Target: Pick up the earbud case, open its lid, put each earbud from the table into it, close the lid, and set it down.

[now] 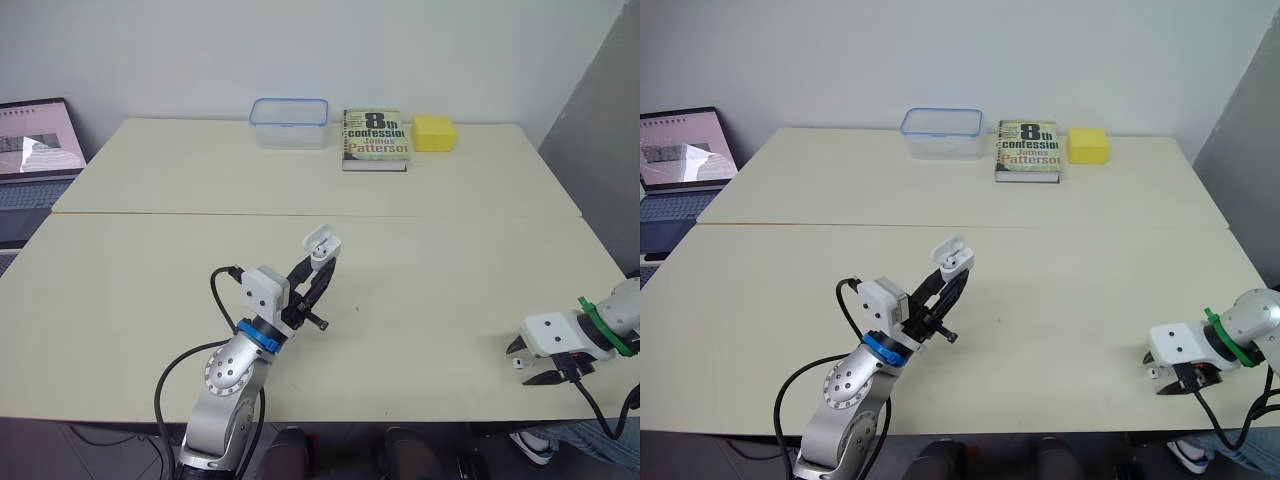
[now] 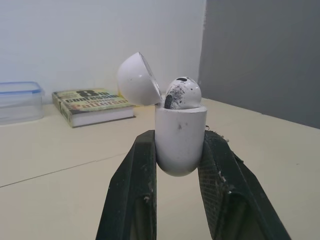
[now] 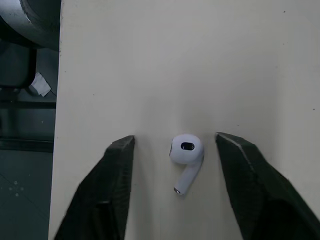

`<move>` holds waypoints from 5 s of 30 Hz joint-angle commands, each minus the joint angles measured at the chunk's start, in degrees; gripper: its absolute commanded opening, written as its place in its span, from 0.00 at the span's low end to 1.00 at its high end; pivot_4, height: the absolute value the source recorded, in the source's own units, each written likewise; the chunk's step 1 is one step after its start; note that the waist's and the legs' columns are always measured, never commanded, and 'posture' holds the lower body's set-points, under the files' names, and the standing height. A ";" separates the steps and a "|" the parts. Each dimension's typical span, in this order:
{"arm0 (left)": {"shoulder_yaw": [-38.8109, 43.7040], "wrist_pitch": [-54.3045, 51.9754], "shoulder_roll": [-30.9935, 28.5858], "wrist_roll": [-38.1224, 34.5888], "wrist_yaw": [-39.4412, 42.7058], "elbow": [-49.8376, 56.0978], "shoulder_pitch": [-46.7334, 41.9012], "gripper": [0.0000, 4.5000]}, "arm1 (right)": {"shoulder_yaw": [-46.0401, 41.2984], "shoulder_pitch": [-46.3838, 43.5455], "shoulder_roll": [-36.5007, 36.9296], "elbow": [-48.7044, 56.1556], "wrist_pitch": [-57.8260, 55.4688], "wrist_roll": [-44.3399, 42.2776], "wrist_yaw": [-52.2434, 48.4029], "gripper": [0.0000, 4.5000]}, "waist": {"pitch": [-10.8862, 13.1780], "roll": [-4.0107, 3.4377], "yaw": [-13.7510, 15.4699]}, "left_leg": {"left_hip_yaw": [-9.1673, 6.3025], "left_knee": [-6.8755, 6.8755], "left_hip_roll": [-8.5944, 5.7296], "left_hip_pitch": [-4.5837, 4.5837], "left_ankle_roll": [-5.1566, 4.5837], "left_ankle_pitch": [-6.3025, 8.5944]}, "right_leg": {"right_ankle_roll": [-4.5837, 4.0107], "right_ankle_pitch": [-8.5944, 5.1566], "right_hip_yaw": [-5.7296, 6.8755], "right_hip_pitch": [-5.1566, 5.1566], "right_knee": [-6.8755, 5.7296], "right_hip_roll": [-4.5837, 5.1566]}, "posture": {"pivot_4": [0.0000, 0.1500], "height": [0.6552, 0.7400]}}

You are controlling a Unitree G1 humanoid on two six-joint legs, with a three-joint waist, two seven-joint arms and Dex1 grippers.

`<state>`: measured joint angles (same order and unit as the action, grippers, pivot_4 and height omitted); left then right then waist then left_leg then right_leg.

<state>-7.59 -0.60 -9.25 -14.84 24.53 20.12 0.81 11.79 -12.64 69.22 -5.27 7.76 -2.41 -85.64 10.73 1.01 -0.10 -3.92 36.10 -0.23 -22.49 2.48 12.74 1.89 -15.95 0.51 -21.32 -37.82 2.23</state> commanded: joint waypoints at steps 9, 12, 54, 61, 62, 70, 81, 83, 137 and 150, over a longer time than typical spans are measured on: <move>-1.06 0.18 0.26 -0.12 -0.16 2.54 -0.15 0.17 | -10.32 2.46 7.49 21.42 -22.74 -1.48 5.65 0.61 | 0.00 -0.12 0.51 | -0.11 -0.01 0.02 -0.22 0.00 0.00 | 0.00 0.00 0.08 -0.15 0.00 0.05 | 1.00 1.00; -1.54 0.07 0.59 -0.12 -0.18 2.48 -0.17 0.17 | -9.99 6.42 10.29 27.62 -30.49 0.11 6.67 0.61 | 0.00 -0.12 0.89 | -0.12 -0.01 0.02 -0.24 0.00 0.00 | -0.01 0.00 0.10 -0.14 0.04 0.06 | 1.00 1.00; -0.98 1.97 1.15 -0.22 0.53 -0.43 -2.46 0.17 | -10.01 -5.91 -9.59 30.86 -39.53 -7.44 16.08 0.09 | -0.01 0.00 0.08 | -0.07 0.01 -0.08 -0.20 0.00 0.00 | 0.01 0.00 0.10 -0.12 0.00 0.00 | 1.00 1.00; -0.96 3.57 2.12 -0.10 0.94 -2.82 -5.23 0.17 | -15.44 -13.42 -33.16 33.60 -37.76 -18.87 30.83 0.09 | 0.02 0.06 0.34 | -0.25 -0.01 -0.08 -0.38 0.01 0.00 | 0.01 0.01 0.18 -0.22 -0.01 -0.01 | 1.00 1.00; -1.06 3.77 2.24 -0.07 1.06 -2.99 -5.53 0.17 | -15.19 -14.56 -36.55 33.93 -38.23 -19.91 33.69 0.09 | 0.02 0.06 0.35 | -0.23 0.01 -0.09 -0.38 0.01 0.00 | 0.01 0.01 0.18 -0.22 -0.01 -0.01 | 1.00 1.00; -1.16 4.31 2.75 0.18 1.48 -3.90 -7.14 0.17 | -10.25 -16.60 -48.90 33.49 -34.66 -18.87 44.35 0.09 | 0.00 0.04 0.06 | -0.20 0.01 -0.09 -0.35 0.01 -0.01 | -0.22 0.15 0.13 -0.33 -0.16 -0.02 | 1.00 1.00; -1.15 4.60 2.76 0.09 1.68 -3.76 -7.42 0.17 | -4.38 -14.52 -51.03 26.39 -22.89 -12.95 45.25 0.09 | 0.00 0.03 -0.02 | -0.15 -0.01 -0.07 -0.35 0.00 -0.01 | -0.26 0.18 0.10 -0.40 -0.21 -0.06 | 1.00 1.00; -1.22 4.67 2.77 0.09 1.69 -3.77 -7.38 0.17 | -3.89 -14.93 -51.42 24.88 -21.23 -12.30 45.51 0.09 | 0.00 0.03 -0.03 | -0.15 -0.01 -0.07 -0.35 0.00 -0.01 | -0.26 0.18 0.11 -0.40 -0.21 -0.06 | 1.00 1.00; -4.64 -11.02 -5.62 -16.95 25.61 -4.21 -16.11 0.17 | -28.12 -1.35 -16.12 29.36 -40.96 -23.04 36.24 0.77 | 0.01 0.02 0.19 | -0.09 -0.02 -0.08 -0.42 -0.01 0.00 | -0.16 0.10 0.12 -0.40 -0.14 -0.07 | 1.00 1.00; -5.09 -19.14 -6.60 -21.52 35.82 -8.22 -22.81 0.17 | -21.31 -13.45 -11.81 29.53 -56.65 -35.93 31.43 0.00 | -0.01 -0.03 -0.12 | -0.04 0.00 -0.05 -0.43 -0.01 -0.01 | -0.02 0.02 0.06 -0.42 -0.11 -0.10 | 1.00 1.00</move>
<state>-12.22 -19.24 -16.36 -35.17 59.62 10.37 -21.28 -9.66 -24.19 57.13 24.30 -48.09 -37.11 -53.09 10.73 0.98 -0.21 -3.95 36.10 -0.29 -22.92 2.46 12.73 1.87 -15.93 0.56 -21.74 -37.93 2.15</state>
